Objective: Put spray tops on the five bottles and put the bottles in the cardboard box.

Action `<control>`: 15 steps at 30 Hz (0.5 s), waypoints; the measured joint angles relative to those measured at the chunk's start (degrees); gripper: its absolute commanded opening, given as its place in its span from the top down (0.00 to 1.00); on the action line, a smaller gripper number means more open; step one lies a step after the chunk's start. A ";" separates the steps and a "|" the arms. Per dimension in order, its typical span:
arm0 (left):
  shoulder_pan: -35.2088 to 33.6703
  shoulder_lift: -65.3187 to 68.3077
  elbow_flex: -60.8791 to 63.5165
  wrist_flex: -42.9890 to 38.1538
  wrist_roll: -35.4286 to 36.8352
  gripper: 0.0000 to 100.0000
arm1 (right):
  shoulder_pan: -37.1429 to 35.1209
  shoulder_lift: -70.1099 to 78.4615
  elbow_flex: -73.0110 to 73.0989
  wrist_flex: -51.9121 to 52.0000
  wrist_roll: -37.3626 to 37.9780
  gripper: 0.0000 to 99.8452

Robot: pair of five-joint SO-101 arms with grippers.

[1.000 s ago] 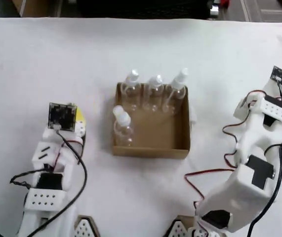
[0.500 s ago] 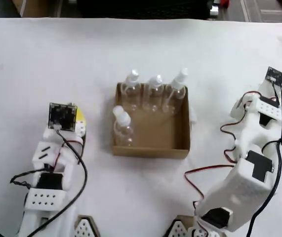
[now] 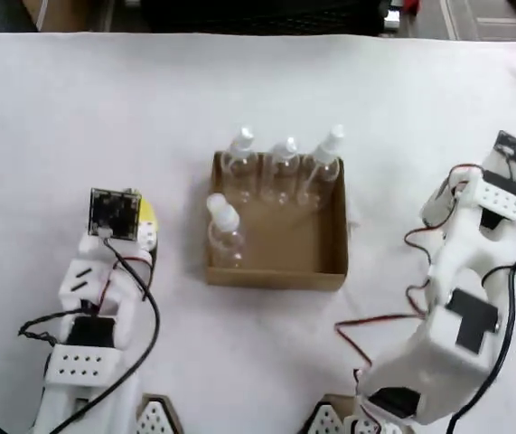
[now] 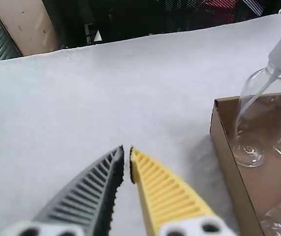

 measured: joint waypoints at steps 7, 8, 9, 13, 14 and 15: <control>0.00 0.00 0.00 0.00 0.00 0.97 | -5.45 -14.95 0.00 11.96 -2.02 0.98; 0.00 0.00 0.00 0.00 0.00 0.97 | -6.51 -16.97 0.00 13.45 -2.02 0.98; 0.00 0.00 0.00 0.00 0.00 0.97 | -7.56 -18.90 0.00 14.77 -2.02 0.98; 0.00 0.00 0.00 0.00 0.00 0.97 | -10.73 -25.41 0.00 19.52 -2.02 0.98; 0.00 0.00 0.00 0.00 0.00 0.97 | -11.08 -26.90 0.00 20.40 -2.02 0.98; 0.00 0.00 0.00 0.00 0.00 0.97 | -11.16 -28.40 0.00 20.92 -2.02 0.98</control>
